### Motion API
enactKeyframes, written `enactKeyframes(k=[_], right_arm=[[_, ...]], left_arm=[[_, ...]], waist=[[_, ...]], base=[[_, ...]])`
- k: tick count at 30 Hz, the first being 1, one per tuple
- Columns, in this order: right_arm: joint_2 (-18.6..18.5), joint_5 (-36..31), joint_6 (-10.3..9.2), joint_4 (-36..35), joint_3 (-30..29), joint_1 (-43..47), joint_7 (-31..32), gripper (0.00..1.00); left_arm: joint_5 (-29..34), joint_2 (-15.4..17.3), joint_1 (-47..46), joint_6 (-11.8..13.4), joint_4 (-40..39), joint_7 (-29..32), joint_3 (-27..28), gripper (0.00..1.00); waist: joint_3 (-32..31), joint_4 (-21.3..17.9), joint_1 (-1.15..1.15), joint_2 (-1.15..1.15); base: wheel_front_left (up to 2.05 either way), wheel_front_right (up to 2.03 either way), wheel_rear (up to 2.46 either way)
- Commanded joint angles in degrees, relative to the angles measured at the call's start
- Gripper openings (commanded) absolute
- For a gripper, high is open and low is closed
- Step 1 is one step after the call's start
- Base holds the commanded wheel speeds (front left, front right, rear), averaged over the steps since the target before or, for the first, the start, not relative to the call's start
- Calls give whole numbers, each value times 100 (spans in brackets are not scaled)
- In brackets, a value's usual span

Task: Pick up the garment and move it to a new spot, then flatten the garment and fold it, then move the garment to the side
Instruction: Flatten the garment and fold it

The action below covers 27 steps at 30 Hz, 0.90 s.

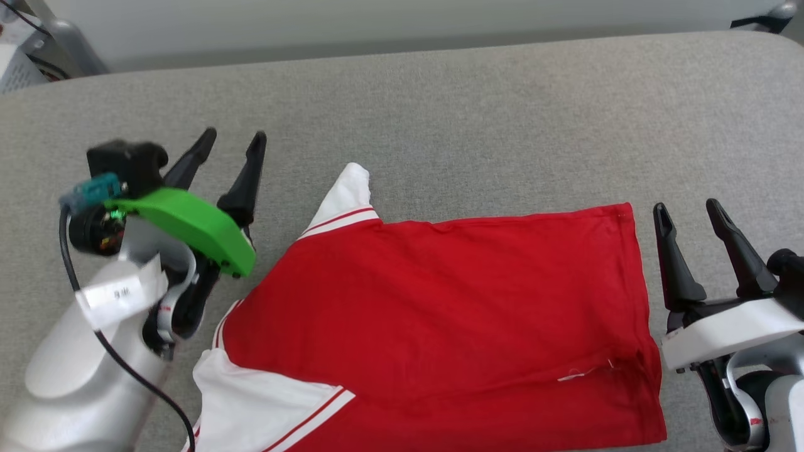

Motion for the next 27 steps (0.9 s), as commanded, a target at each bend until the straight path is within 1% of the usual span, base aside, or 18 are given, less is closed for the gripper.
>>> enactKeyframes(k=[1,5,7,9,17,24,26,27], right_arm=[[18,-19,-4,23,8,-149,-77,100],[68,11,-4,130,48,-318,-156,100],[94,27,-4,189,72,-386,-205,100],[119,46,-4,256,96,-439,-256,100],[214,153,-4,476,147,-543,-405,100],[266,261,-4,651,221,-601,-463,100],[276,292,-4,701,225,-603,-468,100],[277,305,-4,728,207,-604,-471,100]], left_arm=[[-70,-28,-341,-166,150,180,-49,100],[-367,-81,-1097,-677,654,771,-155,100],[-522,-91,-1402,-852,951,1171,-233,100],[-684,-104,-1647,-941,1263,1608,-309,100],[-1056,-106,-2212,-1096,2256,3275,-754,100],[-1066,-36,-2231,-1093,2982,3998,-1044,100],[-1157,-85,-2134,-1108,3181,4311,-1145,100],[-1191,-112,-2096,-1114,3260,4483,-1206,54]], waist=[[432,-267,0,0],[650,-462,0,0],[736,-568,0,0],[799,-667,0,0],[1030,-972,0,0],[1160,-1127,0,0],[1162,-1147,0,0],[1162,-1148,0,0]], base=[[0,0,0],[0,0,0],[0,0,0],[0,0,0],[0,0,0],[0,0,0],[0,0,0],[0,0,0]])
